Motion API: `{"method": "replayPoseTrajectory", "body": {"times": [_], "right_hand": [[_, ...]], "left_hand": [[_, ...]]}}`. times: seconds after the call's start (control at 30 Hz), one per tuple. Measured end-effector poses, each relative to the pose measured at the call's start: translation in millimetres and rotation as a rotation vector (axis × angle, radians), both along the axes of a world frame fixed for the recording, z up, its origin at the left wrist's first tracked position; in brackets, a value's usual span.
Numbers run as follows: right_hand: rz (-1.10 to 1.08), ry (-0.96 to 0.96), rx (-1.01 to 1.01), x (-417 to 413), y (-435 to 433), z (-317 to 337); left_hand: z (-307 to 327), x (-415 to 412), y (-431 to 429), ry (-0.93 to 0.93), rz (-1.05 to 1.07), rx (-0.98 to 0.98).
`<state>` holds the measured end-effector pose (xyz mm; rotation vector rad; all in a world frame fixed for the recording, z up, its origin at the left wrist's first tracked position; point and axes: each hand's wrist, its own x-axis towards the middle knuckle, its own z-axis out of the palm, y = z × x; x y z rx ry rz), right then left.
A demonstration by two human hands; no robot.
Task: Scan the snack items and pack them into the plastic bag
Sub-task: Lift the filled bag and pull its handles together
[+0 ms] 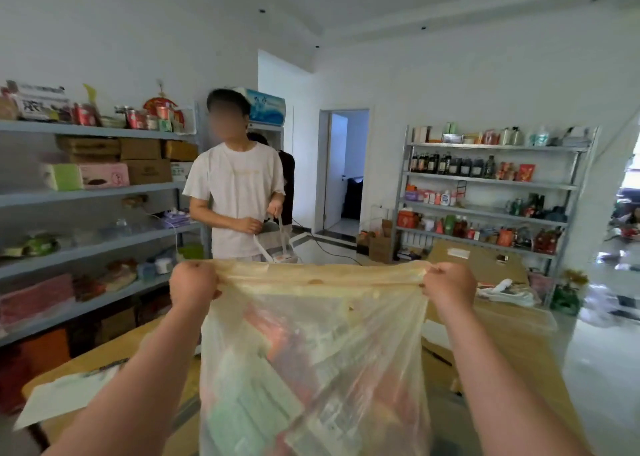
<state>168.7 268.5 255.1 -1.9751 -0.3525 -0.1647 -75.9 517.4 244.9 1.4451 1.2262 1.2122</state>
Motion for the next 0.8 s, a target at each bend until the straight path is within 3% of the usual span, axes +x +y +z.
{"method": "replayPoseTrajectory", "body": {"times": [0.23,0.37,0.6,0.8], "right_hand": [[-0.006,0.177,-0.071,17.0,12.7,-11.4],[0.005,0.325,-0.065,9.2,16.4,2.1],[-0.046,0.210,0.160,-4.1,17.0,37.8],[-0.075,0.208,0.175,0.2,7.0,24.2]], "left_hand": [[-21.9,27.1,45.9,0.145,-0.159,-0.120],[-28.4,33.3,48.9,0.284,-0.175,0.019],[3.7,37.7,47.4,0.070,-0.159,0.061],[6.9,20.6,52.6,0.052,-0.226,-0.042]]}}
